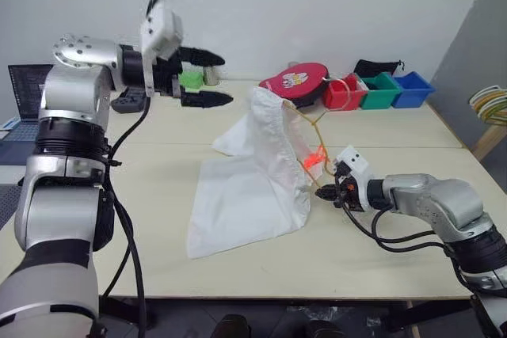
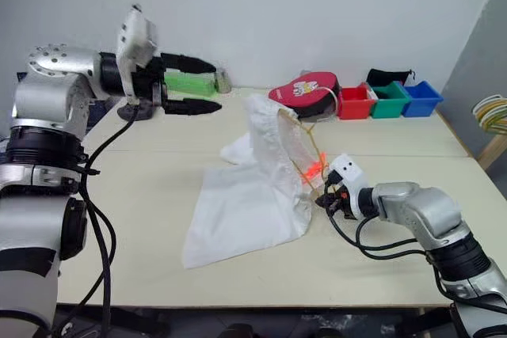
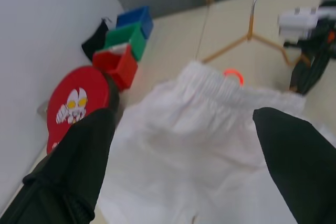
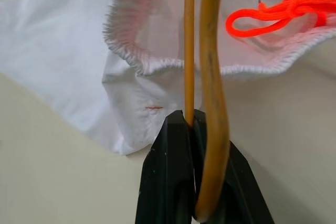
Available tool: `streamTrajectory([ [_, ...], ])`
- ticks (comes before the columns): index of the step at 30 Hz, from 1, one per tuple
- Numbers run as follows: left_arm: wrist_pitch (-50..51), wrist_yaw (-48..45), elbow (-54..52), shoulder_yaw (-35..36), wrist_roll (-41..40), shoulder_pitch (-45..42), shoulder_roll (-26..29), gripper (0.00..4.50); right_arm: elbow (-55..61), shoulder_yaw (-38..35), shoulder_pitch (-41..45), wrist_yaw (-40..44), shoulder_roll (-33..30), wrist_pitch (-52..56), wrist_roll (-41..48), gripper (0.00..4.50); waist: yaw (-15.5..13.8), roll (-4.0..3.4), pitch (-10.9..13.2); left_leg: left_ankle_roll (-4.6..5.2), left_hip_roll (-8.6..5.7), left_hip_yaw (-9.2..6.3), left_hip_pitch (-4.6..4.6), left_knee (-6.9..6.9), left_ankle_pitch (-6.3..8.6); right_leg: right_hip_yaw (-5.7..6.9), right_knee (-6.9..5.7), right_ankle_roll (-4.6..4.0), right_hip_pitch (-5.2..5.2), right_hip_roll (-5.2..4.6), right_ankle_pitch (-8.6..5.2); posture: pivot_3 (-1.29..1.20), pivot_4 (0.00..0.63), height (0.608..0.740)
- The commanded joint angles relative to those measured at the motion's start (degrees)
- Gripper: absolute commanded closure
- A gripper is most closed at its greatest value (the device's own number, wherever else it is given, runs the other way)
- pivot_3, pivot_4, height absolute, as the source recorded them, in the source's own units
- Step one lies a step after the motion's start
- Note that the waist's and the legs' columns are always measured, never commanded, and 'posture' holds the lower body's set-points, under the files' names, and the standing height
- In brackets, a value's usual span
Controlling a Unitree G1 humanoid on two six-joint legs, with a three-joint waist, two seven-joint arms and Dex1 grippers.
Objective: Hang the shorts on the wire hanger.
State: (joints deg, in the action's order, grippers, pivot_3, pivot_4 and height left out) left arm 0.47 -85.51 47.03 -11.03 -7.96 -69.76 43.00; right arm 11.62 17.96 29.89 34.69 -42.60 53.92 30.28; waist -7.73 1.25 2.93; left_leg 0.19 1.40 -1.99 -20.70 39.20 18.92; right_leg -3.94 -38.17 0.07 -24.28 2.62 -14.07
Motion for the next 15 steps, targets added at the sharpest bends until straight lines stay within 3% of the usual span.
streamTrajectory([
  [1, -13.7, -3.3, 9.5, -3.6, 7.3, -5.6, -1.1, 0.03, 2.9, 1.2, 1.6, 0.8, -1.4, -5.2, -6.8, 4.5, 0.0, 0.03, 0.0, -0.01, 0.01, -0.06, -0.02, 0.0, -0.01, 0.03, 0.0, -0.02, 0.0, 0.02, 0.0, 0.28, 0.0, 0.74],
  [7, -23.4, 0.1, 18.5, -3.8, 11.3, -10.4, -6.9, 0.03, 4.6, 2.8, 1.6, 1.2, -1.9, -7.2, -13.1, 4.5, -0.3, 0.05, 0.0, -0.01, 0.01, -0.2, -0.16, 0.06, 0.0, 0.17, 0.09, -0.03, 0.0, -0.02, 0.0, 0.25, 0.0, 0.74],
  [15, -30.2, -0.6, 22.2, -5.2, 16.2, -10.9, -9.3, 0.03, 7.1, 3.3, 1.2, 1.1, -0.7, -7.0, -18.2, 4.5, 0.6, 0.05, 0.0, 0.0, 0.02, -0.23, -0.09, 0.06, 0.0, 0.17, -0.06, -0.03, -0.01, 0.02, 0.0, 0.21, 0.0, 0.74],
])
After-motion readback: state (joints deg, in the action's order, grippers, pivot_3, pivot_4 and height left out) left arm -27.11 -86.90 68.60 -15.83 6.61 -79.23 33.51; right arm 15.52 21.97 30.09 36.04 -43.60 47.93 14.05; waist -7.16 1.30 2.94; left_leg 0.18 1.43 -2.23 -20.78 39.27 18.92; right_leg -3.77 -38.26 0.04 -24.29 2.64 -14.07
